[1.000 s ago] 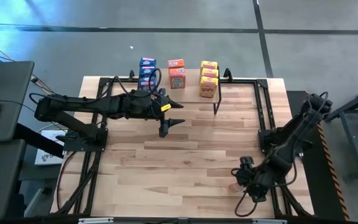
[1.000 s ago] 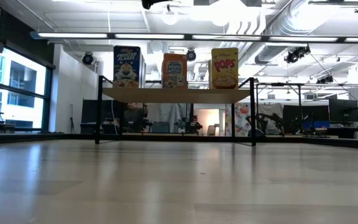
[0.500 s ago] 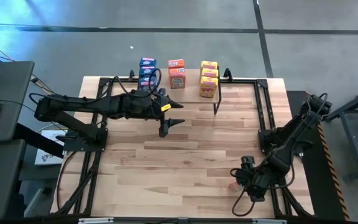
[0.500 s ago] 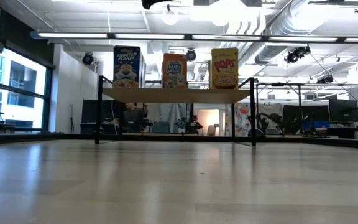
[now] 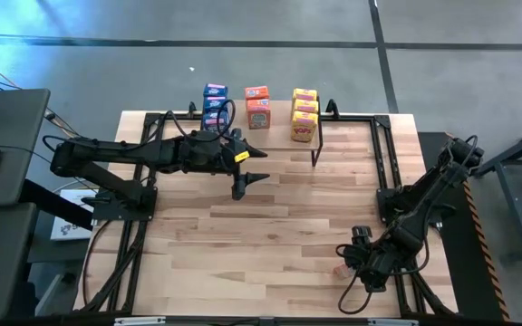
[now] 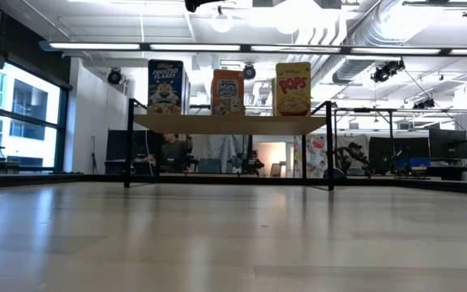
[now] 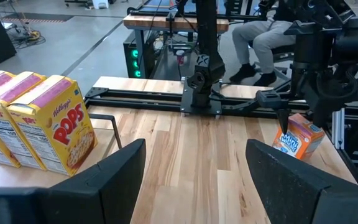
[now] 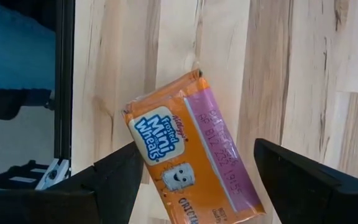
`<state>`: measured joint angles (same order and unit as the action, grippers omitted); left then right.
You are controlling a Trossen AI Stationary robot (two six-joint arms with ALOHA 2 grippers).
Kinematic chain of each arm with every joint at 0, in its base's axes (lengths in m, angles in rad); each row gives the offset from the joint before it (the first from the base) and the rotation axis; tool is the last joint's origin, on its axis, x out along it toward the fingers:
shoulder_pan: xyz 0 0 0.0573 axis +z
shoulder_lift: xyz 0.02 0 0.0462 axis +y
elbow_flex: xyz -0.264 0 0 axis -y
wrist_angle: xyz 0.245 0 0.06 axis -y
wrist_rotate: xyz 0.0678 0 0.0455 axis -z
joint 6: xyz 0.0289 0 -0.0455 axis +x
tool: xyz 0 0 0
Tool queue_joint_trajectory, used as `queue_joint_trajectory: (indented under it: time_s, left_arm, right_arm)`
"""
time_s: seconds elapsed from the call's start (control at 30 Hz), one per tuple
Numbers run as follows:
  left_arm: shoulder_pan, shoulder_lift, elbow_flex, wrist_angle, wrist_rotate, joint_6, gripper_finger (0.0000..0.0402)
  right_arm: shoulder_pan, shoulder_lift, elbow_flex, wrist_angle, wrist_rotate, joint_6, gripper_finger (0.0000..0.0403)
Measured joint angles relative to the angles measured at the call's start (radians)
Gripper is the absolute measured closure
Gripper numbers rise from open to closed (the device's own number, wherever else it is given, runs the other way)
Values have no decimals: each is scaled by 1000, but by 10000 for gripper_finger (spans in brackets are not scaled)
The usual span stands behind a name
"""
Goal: Stack cereal on shelf
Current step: Put the orange cereal on the shelf aligned with the other orange cereal boxes
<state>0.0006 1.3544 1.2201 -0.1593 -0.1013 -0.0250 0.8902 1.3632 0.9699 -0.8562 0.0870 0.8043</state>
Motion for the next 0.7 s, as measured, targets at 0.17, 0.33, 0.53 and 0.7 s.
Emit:
queue_joint_trajectory:
  time_s: [0.17,0.33,0.53,0.7]
  left_arm:
    - [0,0,0,0,0,0,133]
    - [0,0,0,0,0,1,133]
    - [0,0,0,0,0,1,133]
    - [0,0,0,0,0,1,133]
  right_arm:
    - [0,0,0,0,-8,7,134]
    - [0,-1,0,0,-13,7,171]
    - [0,-1,0,0,-16,7,202]
    - [0,-1,0,0,-16,7,228]
